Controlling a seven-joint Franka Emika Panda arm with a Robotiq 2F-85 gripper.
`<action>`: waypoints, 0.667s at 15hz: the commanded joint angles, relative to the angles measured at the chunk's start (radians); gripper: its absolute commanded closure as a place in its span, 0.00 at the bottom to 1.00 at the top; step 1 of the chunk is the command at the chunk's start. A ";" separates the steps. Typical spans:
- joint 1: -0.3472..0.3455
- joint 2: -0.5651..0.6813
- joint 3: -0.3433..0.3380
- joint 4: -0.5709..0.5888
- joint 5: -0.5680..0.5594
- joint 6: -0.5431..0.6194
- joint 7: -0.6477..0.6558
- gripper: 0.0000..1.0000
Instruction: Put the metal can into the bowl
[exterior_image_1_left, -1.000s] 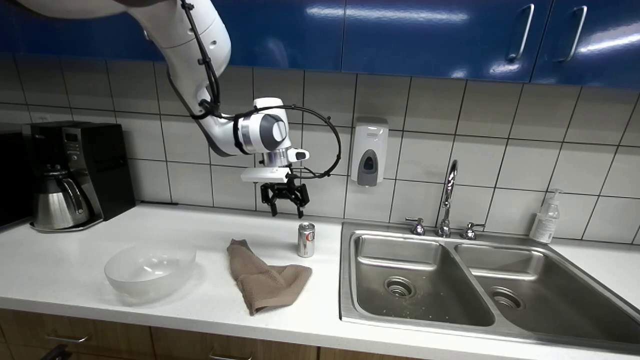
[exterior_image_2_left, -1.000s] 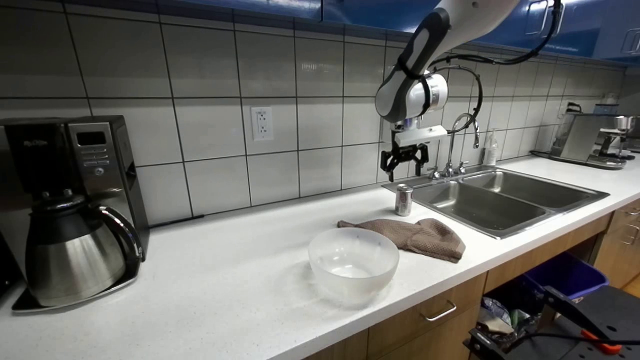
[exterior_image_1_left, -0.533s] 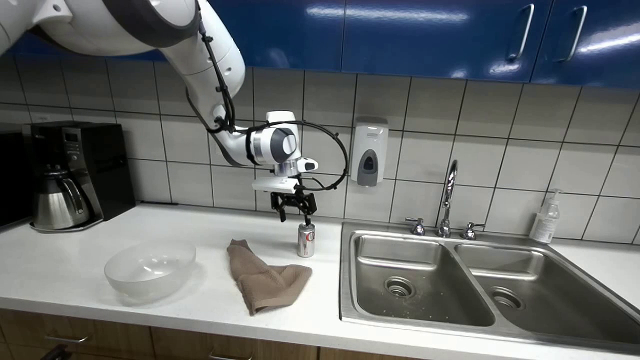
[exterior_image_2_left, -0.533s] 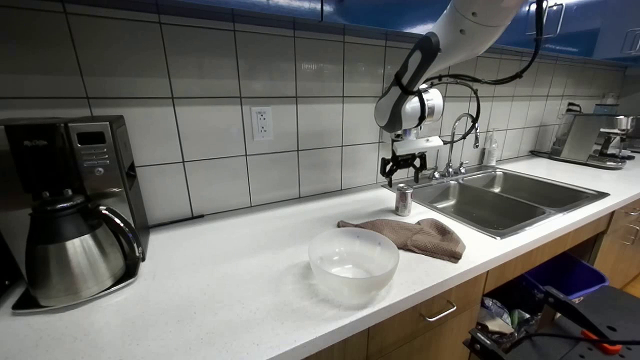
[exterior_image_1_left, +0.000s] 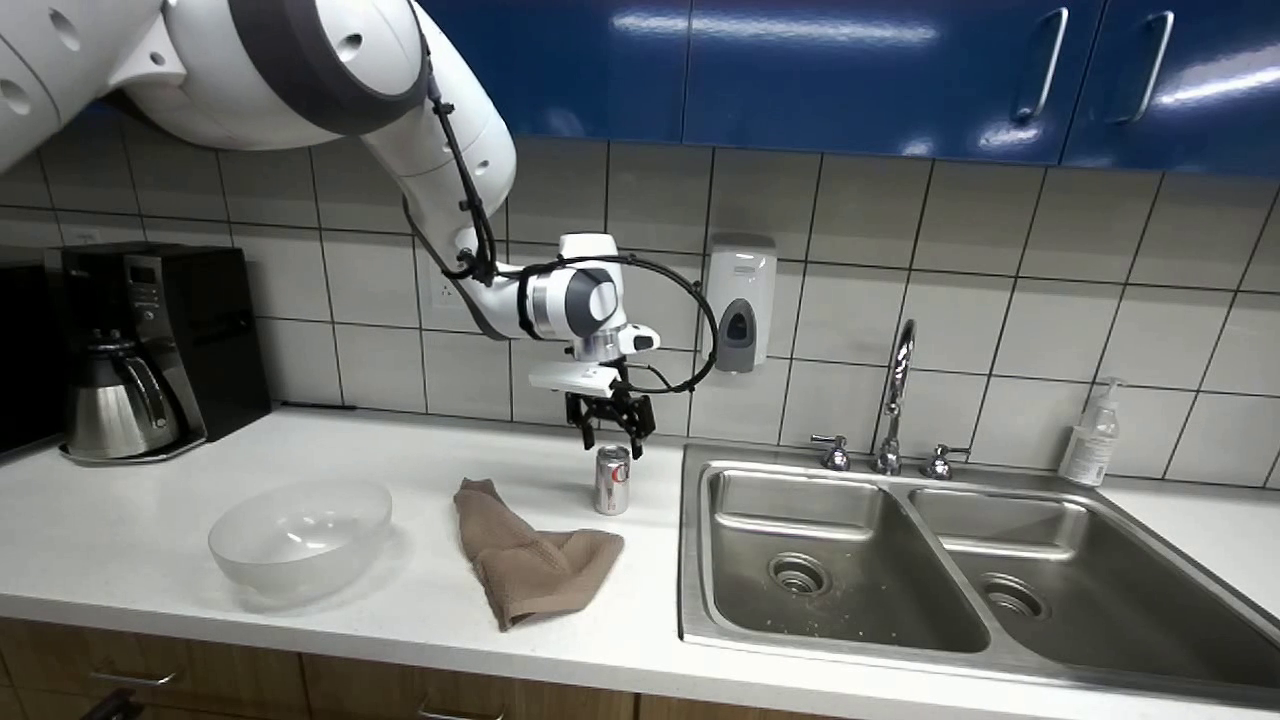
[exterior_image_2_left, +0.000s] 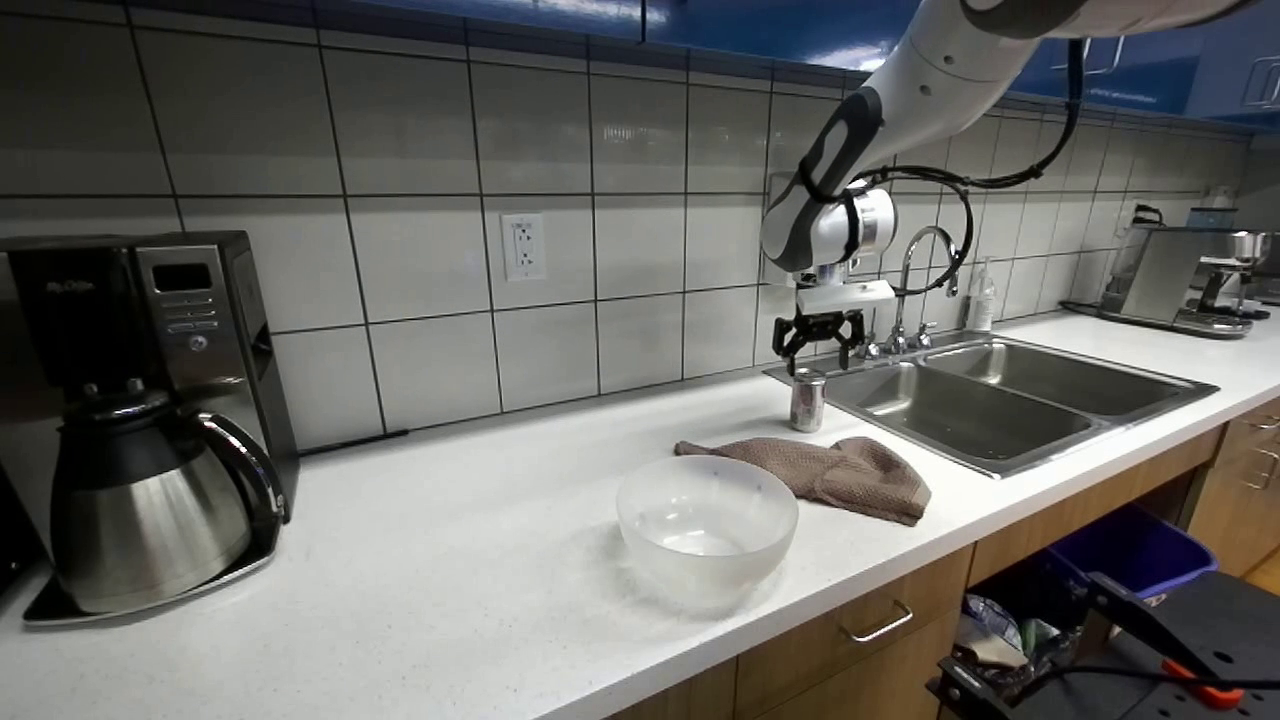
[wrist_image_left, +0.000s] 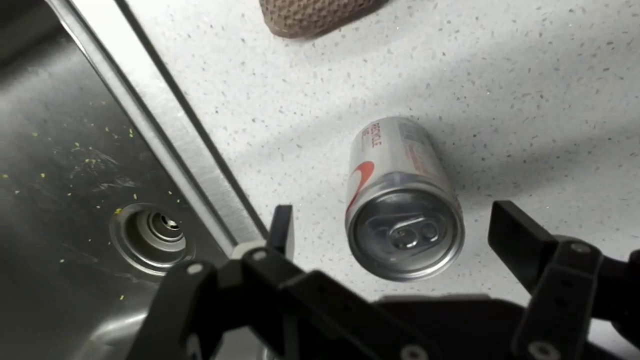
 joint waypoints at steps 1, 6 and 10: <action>-0.016 0.052 0.002 0.082 0.030 -0.042 -0.031 0.00; -0.018 0.099 0.007 0.140 0.037 -0.049 -0.032 0.00; -0.017 0.132 0.012 0.172 0.042 -0.057 -0.034 0.00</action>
